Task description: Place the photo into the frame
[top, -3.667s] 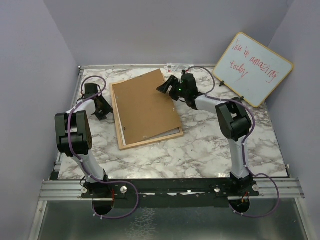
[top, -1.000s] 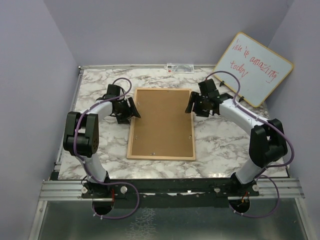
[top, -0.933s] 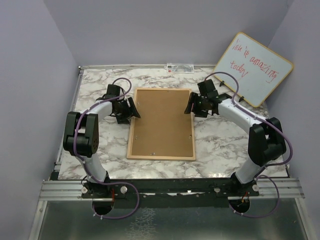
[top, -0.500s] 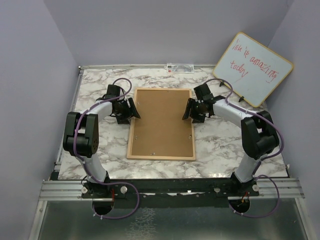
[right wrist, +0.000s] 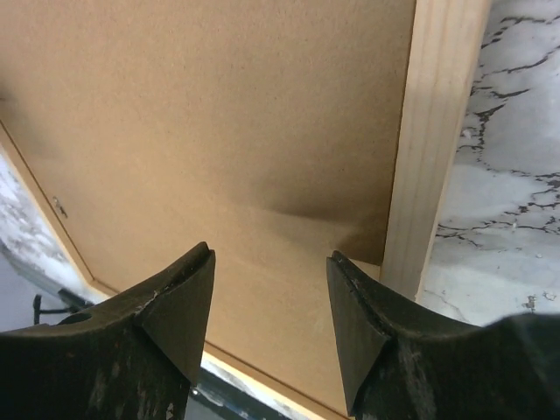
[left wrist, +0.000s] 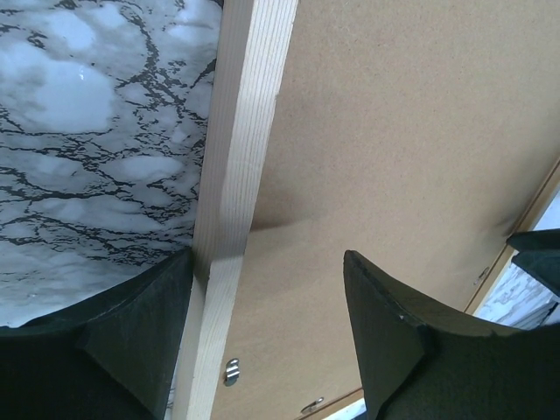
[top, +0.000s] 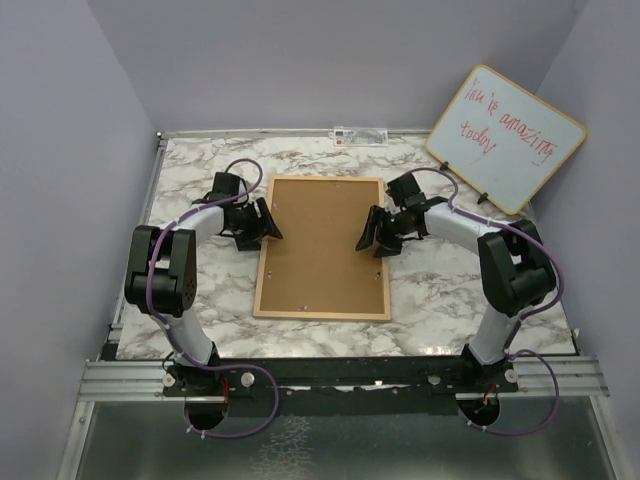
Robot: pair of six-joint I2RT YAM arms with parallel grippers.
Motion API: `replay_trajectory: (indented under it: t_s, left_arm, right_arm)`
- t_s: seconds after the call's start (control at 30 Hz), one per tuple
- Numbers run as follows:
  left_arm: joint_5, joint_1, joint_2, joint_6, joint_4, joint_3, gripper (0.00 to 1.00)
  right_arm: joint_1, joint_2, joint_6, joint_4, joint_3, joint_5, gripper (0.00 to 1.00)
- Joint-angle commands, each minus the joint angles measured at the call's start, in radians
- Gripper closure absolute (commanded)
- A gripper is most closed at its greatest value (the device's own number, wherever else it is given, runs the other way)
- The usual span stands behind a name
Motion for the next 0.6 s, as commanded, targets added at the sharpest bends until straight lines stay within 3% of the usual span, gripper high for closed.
replay_trajectory:
  t_s: [0.0,0.3,0.4,0.57]
  left_arm:
    - [0.009,0.002,-0.032,-0.025,0.006,-0.024,0.30]
    - [-0.089,0.002,-0.069,-0.011,-0.013,-0.006,0.31]
    - [-0.100,0.003,-0.078,-0.003,-0.018,-0.024,0.36]
    - [-0.129,0.002,-0.083,0.010,-0.019,-0.063,0.55]
  right_arm:
    - [-0.028,-0.016,0.002,0.017,-0.021,-0.085,0.42]
    - [-0.037,-0.142,-0.081,0.014,0.014,0.003,0.39]
    - [-0.037,-0.135,-0.084,0.028,0.006,0.004,0.45]
    - [-0.035,-0.101,-0.054,0.110,0.001,0.045,0.55]
